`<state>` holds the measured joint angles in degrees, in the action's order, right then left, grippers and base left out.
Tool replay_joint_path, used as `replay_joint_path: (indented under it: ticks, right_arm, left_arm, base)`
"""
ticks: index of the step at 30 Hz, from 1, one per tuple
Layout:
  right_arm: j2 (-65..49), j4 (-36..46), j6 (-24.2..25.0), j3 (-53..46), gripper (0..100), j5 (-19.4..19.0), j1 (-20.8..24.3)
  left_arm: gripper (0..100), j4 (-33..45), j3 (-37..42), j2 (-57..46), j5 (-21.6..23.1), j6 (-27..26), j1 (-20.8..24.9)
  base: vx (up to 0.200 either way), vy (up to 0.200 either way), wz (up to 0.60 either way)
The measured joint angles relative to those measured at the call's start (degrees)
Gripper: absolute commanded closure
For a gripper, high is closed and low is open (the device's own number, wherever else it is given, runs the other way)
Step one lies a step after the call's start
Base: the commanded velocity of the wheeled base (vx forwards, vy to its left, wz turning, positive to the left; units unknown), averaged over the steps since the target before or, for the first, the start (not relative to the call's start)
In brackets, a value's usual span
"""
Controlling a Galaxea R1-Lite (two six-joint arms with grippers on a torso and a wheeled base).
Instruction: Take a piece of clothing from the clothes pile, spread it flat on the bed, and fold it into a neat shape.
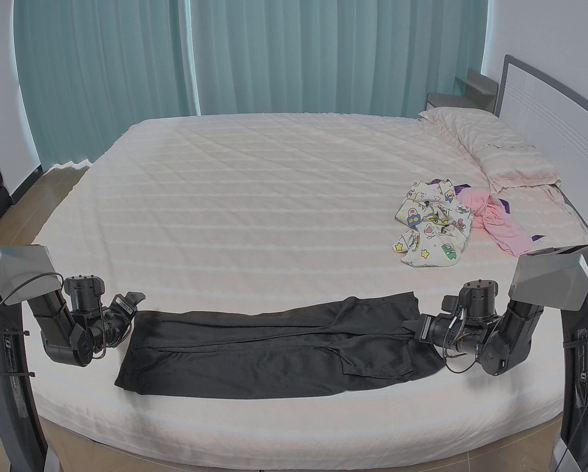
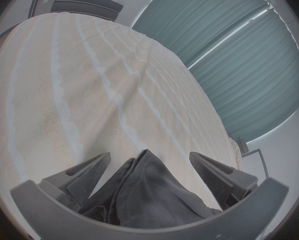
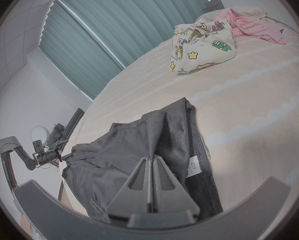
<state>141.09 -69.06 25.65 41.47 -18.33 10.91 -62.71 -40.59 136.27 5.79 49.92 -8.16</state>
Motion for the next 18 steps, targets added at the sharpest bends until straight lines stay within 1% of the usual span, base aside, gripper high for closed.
replay_joint_path:
  ticks: [1,7,10,16,18]
  right_arm:
    - [0.0,0.0,0.0,0.0,0,0.0,0.0]
    - [-0.3,-0.1,0.4,0.1,0,0.1,0.0]
    - [-1.3,-0.5,1.7,-0.8,0,0.2,-0.1]
    - [-5.3,-2.7,8.3,-6.0,0,0.6,-0.6]
    - [-6.9,-3.2,10.2,-8.4,0,1.1,-0.7]
  left_arm:
    - [0,0.0,0.0,0.0,0.0,0.0,0.0]
    - [0,0.0,0.0,0.0,0.0,0.0,0.0]
    - [0,0.0,0.0,0.0,0.0,0.0,0.0]
    - [0,0.0,1.1,-0.6,0.0,-0.1,0.0]
    - [0,-0.1,2.0,-1.2,0.0,-0.1,0.0]
  base:
    - [0.000,0.000,0.00]
    - [0.000,0.000,0.00]
    - [0.000,0.000,0.00]
    - [0.000,0.000,0.00]
    - [-0.200,0.000,0.00]
